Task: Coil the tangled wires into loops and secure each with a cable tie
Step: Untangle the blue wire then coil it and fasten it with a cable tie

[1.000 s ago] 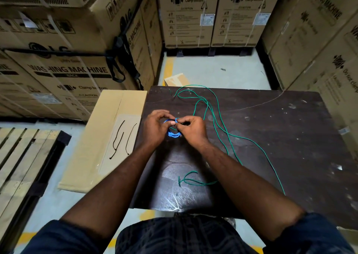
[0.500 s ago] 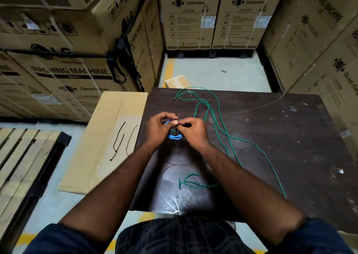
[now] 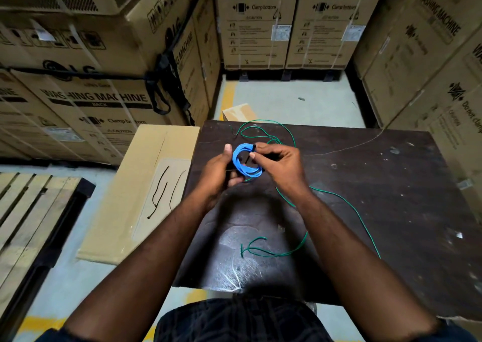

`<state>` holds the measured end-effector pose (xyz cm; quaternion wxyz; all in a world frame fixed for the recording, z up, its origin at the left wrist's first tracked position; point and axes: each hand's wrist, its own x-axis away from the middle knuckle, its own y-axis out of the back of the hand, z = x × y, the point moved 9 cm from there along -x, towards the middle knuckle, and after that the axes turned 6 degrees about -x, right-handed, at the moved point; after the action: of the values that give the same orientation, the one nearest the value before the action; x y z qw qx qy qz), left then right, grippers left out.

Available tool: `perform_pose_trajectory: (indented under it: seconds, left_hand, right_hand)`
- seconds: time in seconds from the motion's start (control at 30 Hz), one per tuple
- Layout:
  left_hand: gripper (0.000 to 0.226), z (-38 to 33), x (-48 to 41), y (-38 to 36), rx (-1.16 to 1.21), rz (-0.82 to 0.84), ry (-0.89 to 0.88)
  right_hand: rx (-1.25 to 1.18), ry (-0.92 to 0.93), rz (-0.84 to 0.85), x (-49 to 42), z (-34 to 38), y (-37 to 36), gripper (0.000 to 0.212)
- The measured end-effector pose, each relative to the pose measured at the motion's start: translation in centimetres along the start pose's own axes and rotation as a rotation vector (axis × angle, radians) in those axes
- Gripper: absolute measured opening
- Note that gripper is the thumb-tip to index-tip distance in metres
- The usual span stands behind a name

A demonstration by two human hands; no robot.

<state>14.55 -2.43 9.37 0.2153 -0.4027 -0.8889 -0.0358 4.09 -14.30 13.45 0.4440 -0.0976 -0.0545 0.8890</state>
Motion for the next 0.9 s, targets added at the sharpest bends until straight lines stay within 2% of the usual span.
perform_pose_trajectory:
  seconds: [0.17,0.27,0.4,0.53,0.7,0.9]
  left_hand:
    - [0.054,0.4,0.8,-1.6,0.017,0.096,0.156]
    - [0.045,0.0,1.1,-1.9,0.119,0.113,0.187]
    - [0.01,-0.5,1.1,-1.7,0.217,0.038,0.153]
    - [0.014,-0.7,0.8,-1.3,0.319,0.003,0.092]
    - [0.016,-0.7,0.7,-1.2,0.329,-0.012,0.094]
    - [0.013,-0.9,0.7,-1.9,0.223,0.04,0.076]
  right_hand:
    - [-0.051,-0.029,0.102,-0.1,1.7,0.3,0.016]
    - [-0.078,-0.069,0.156,0.4,1.9,0.4,0.017]
    - [-0.042,-0.072,0.217,1.1,1.9,0.0,0.023]
    - [-0.015,-0.128,0.309,2.0,1.7,-0.6,0.017]
    - [-0.019,-0.223,0.352,2.4,0.7,-0.6,0.033]
    - [-0.015,-0.225,0.359,2.3,-0.1,-0.4,0.016]
